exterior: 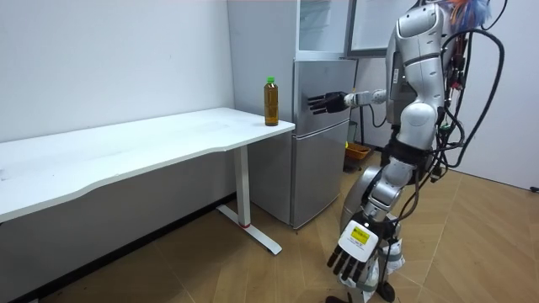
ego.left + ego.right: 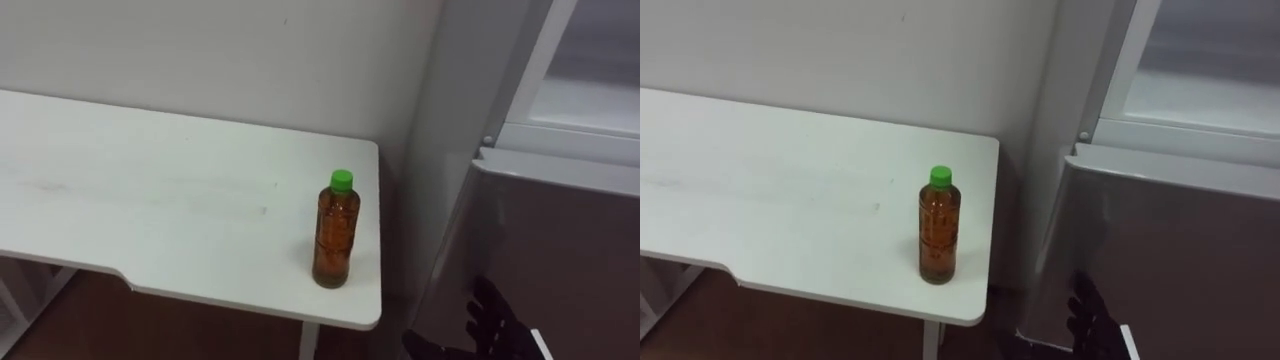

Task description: Put the bottle in the upper fridge

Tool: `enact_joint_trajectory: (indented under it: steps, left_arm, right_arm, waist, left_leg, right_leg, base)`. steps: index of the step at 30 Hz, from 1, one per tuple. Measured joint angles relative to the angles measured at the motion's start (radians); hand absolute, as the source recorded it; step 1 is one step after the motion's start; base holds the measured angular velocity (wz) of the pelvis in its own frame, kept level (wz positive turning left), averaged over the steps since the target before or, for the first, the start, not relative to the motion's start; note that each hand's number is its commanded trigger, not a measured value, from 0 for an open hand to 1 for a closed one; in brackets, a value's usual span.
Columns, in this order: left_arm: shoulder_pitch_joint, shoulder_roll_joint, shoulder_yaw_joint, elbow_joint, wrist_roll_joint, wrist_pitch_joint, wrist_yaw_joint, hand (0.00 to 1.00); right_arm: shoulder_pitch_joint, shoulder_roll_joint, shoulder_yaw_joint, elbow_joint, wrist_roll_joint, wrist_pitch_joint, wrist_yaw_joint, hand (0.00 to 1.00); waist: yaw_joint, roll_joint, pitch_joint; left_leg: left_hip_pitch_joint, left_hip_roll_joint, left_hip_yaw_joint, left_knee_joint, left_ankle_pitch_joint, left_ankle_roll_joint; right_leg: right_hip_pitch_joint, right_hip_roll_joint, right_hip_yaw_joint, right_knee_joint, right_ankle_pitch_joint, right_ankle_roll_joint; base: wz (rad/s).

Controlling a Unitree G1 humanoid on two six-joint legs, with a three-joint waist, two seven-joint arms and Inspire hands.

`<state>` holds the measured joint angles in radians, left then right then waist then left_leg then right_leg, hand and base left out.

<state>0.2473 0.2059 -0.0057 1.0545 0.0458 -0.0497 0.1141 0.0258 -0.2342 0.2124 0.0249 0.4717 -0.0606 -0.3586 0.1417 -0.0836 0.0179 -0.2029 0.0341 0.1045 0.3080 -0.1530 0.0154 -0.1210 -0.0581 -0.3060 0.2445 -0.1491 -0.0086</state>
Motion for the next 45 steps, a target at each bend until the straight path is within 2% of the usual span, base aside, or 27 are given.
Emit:
enact_joint_trajectory:
  steps: [11,17,28,38,41,43,45]
  left_arm:
    - [-0.006,0.000,-0.005,0.022,0.015,-0.002,-0.003,0.00]
    - [-0.022,-0.003,-0.010,0.047,0.014,-0.001,-0.019,0.00]
    - [-0.022,-0.003,-0.033,0.048,0.015,-0.001,-0.017,0.00]
    - [-0.022,-0.003,-0.048,0.048,0.035,0.000,-0.018,0.00]
    - [-0.023,-0.003,-0.048,0.048,0.034,0.000,-0.018,0.00]
    - [-0.022,-0.003,-0.048,0.048,0.034,0.000,-0.017,0.00]
    - [-0.021,-0.003,-0.048,0.048,0.035,0.002,-0.017,0.00]
  right_arm:
    - [-0.003,0.001,0.012,-0.064,0.041,0.009,0.012,0.00]
    - [-0.009,0.042,0.015,-0.075,0.039,0.009,0.013,0.00]
    - [-0.047,0.043,0.043,-0.076,0.038,0.009,0.029,0.00]
    - [-0.059,0.045,0.043,-0.090,0.036,0.009,0.059,0.00]
    - [-0.115,0.044,0.044,-0.090,0.034,-0.012,0.112,0.00]
    - [-0.195,0.045,0.049,-0.092,0.034,-0.053,0.145,0.00]
    - [-0.221,0.045,0.051,-0.103,0.034,-0.082,0.173,0.00]
  waist:
    - [0.007,0.004,-0.0006]
    - [0.019,0.003,-0.0008]
    - [0.025,-0.002,-0.0007]
    - [0.029,-0.006,-0.0038]
    - [0.030,-0.006,-0.0041]
    - [0.031,-0.008,-0.0057]
    - [0.031,-0.008,-0.0060]
  left_leg:
    - [0.016,0.007,0.007,-0.039,0.025,-0.014]
    - [0.023,0.013,0.010,-0.053,0.034,-0.024]
    - [0.023,0.024,0.010,-0.054,0.041,-0.035]
    - [0.024,0.025,0.008,-0.054,0.042,-0.037]
    - [0.025,0.025,0.006,-0.053,0.043,-0.037]
    - [0.027,0.025,0.001,-0.054,0.043,-0.037]
    - [0.039,0.025,-0.003,-0.057,0.042,-0.037]
  right_leg:
    - [0.000,0.007,-0.001,-0.007,0.003,-0.014]
    - [-0.002,0.009,0.002,-0.003,-0.001,-0.024]
    - [-0.003,0.019,0.000,-0.002,0.000,-0.037]
    - [-0.001,0.021,-0.001,-0.004,0.002,-0.039]
    - [0.002,0.021,-0.001,-0.005,0.002,-0.040]
    - [0.009,0.021,-0.006,-0.010,0.002,-0.040]
    - [0.029,0.024,-0.011,-0.027,0.002,-0.039]
  base:
    - [0.00]
    - [0.00]
    - [0.00]
    - [0.00]
    - [0.01]
    - [0.11]
    - [0.16]
